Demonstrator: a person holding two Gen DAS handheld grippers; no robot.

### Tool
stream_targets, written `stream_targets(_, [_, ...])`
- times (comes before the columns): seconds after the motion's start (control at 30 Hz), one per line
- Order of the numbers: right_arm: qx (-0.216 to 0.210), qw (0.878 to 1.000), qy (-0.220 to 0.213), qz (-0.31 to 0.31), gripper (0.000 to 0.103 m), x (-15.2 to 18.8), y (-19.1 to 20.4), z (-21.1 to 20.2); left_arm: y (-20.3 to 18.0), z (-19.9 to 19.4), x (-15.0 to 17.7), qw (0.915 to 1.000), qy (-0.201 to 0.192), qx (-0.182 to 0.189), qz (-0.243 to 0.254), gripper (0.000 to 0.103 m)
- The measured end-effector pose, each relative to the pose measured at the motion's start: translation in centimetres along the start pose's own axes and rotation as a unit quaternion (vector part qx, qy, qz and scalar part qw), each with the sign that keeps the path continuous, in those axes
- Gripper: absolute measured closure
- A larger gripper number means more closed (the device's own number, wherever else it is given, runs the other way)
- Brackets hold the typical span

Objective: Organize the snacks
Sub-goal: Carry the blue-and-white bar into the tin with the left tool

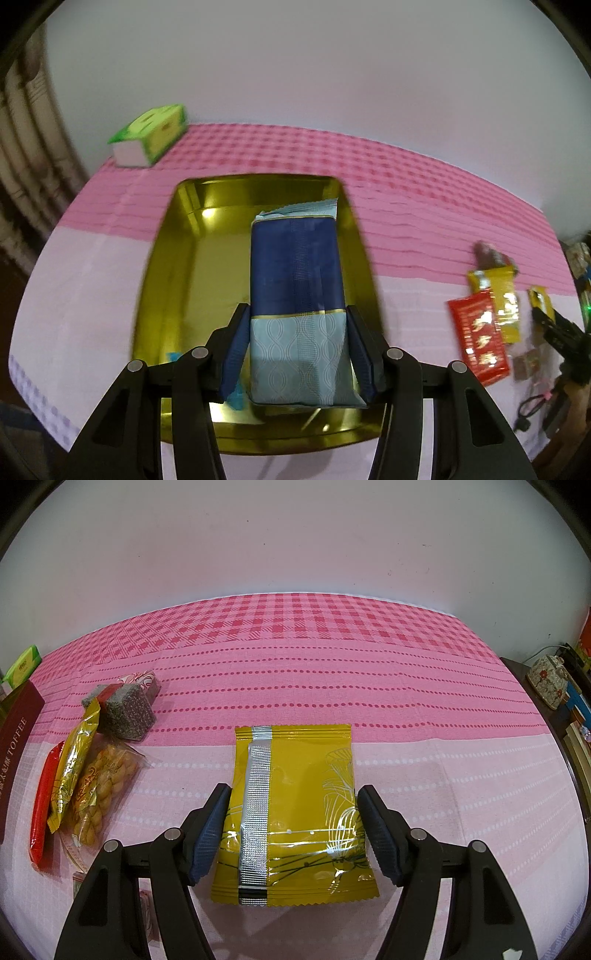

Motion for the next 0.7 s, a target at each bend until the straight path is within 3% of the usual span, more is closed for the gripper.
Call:
stream_targets(0.23, [0.0, 1.0, 0.0, 0.0, 0.037, 0.0, 0.0, 0.0, 3.7, 1.1, 1.2, 0.9994, 0.02, -0.024, -0.016, 0.052])
stream_targets(0.5, [0.001, 1.0, 0.0, 0.003, 0.038, 0.1, -0.1, 0.0, 5.0, 2.4, 2.8, 0.9984, 0.038, -0.042, -0.001, 0.052])
stream_targets(0.7, [0.003, 1.0, 0.013, 0.0, 0.047, -0.2, 0.0, 0.0, 5.3, 2.7, 2.8, 0.9981, 0.035, -0.05, 0.01, 0.052])
Point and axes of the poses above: each gripper's, at about its wrist camera, not at the fingertips, and z roughly the way its jaws point, y to its left, x to its underside, the point moved 10 cm from there along z, roughly the way its jaws point, and after that the axes turned 7 degrees about -y, right-handed, at the moved point
